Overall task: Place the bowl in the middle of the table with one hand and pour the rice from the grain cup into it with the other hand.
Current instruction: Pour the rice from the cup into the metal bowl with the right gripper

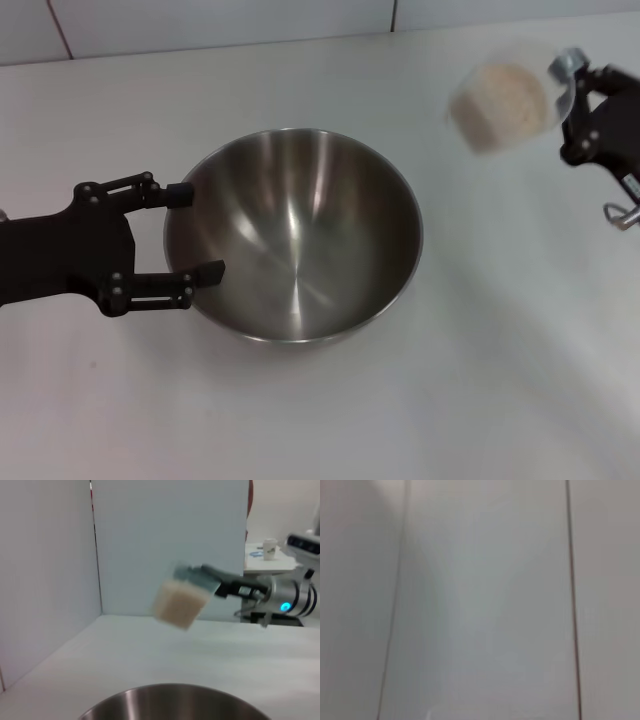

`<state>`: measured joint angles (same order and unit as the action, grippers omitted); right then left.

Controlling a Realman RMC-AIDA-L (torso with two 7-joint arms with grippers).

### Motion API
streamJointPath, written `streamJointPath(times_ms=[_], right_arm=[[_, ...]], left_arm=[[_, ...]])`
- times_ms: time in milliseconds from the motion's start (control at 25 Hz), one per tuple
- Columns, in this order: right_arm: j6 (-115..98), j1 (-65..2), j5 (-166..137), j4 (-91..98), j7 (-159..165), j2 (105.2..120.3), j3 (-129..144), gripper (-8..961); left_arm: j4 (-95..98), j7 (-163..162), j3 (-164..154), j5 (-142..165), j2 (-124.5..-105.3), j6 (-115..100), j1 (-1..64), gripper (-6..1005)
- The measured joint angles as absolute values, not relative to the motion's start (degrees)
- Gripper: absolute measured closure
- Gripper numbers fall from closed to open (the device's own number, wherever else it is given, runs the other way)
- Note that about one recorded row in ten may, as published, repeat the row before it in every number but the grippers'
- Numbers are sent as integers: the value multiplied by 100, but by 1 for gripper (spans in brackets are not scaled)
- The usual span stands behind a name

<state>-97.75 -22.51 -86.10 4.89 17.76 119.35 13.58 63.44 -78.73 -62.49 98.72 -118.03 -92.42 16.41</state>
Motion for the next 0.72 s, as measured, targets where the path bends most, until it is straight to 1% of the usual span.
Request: streamJointPath(times_ms=[160,200,240,320,360,400,480,520,560,600,640,720], right_arm=[[-10071,-2482,-8647,318,799,11947,1423,937],[-10065,-2684,-8661,29,-153,11948,1448,936],[-10065,-2684,-8661,29,-153,11948,1448,935],[-9950,-2955,-8665,-527,-1726,11950,1494,933],[-9950,-2955,-8665,-527,-1726,11950,1494,932],[-9776,-3112,-8688,-911,-2845,11952,1502,931],[-9687,-3168,-8710,-1061,-3311,11953,1504,929],[-9451,-3260,-8785,-1369,-4480,11958,1494,928],[-9451,-3260,-8785,-1369,-4480,11958,1494,926],[-9236,-3310,-8842,-1657,-5606,11966,1471,925],[-9236,-3310,-8842,-1657,-5606,11966,1471,924],[-9060,-3332,-8871,-1929,-6785,11976,1466,922]], left_arm=[[6423,-7882,-6226,9939,-11803,-9238,1651,140],[6440,-7886,-6212,9945,-11803,-9235,1655,140],[6456,-7891,-6193,9950,-11803,-9233,1659,140],[6479,-7914,-6142,9959,-11803,-9233,1661,140],[6479,-7914,-6142,9959,-11803,-9233,1661,139],[6480,-7924,-6126,9961,-11804,-9234,1661,139],[6484,-7939,-6103,9962,-11804,-9236,1661,139],[6486,-7941,-6102,9964,-11803,-9237,1661,139],[6486,-7941,-6102,9964,-11803,-9237,1661,139],[6486,-7942,-6102,9965,-11804,-9238,1661,139],[6487,-7942,-6102,9966,-11804,-9237,1661,139],[6487,-7943,-6102,9967,-11803,-9233,1661,139]])
